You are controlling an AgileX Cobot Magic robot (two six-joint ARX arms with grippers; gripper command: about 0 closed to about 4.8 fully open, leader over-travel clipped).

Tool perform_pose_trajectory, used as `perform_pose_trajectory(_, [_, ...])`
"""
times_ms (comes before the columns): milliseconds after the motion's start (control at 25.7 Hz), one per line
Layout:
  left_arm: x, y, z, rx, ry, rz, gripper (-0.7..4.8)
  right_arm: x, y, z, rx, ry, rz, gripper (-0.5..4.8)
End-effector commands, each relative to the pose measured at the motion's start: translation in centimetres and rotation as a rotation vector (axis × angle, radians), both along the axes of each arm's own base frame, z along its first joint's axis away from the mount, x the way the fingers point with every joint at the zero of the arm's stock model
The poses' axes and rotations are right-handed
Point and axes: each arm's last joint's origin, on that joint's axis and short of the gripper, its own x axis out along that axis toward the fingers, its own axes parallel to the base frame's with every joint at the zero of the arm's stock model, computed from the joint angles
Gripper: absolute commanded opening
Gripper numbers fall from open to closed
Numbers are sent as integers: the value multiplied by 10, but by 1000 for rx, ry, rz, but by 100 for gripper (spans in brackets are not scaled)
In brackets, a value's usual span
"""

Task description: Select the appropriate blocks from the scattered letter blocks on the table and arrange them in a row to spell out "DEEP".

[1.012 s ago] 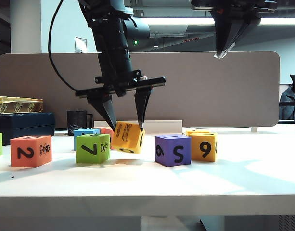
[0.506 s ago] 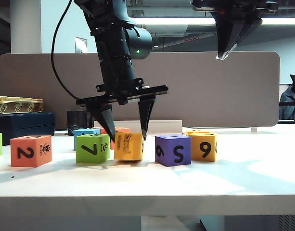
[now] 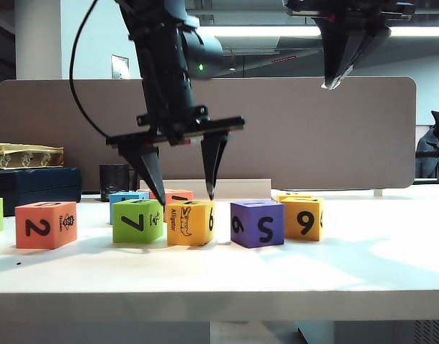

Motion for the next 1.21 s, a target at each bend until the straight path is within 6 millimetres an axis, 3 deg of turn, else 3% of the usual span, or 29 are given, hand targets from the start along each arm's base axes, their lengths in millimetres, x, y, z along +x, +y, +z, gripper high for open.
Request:
perform_pose_trajectory(39, [-1, 1, 18, -27, -46, -27, 345, 0, 0, 3, 9, -16, 3, -1])
perform_pose_trajectory(273, [-1, -7, 58, -69, -203, -230, 340, 0, 0, 4, 7, -20, 0, -1])
perform_pose_trajectory(389, [-2, -9, 58, -33, -231, -363, 321, -1, -1, 3, 2, -16, -2, -1])
perform_pose_trajectory(506, [1, -11, 53, -25, -242, -402, 184, -1, -2, 4, -29, -33, -31, -1])
perform_pose_trajectory(662, [7, -16, 35, -19, -199, -421, 78, -2, -3, 4, -45, -29, -41, -1])
perform_pose_trajectory(818, [8, -32, 10, -7, -143, -508, 72, -6, -6, 8, -42, -40, -44, -1])
perform_pose_trajectory(857, [7, -35, 6, -6, -140, -528, 47, -8, -7, 10, -40, -39, -42, -2])
perform_pose_trajectory(1207, [7, -43, -1, -4, -147, -560, 46, -48, -29, 36, -40, -39, -43, -1])
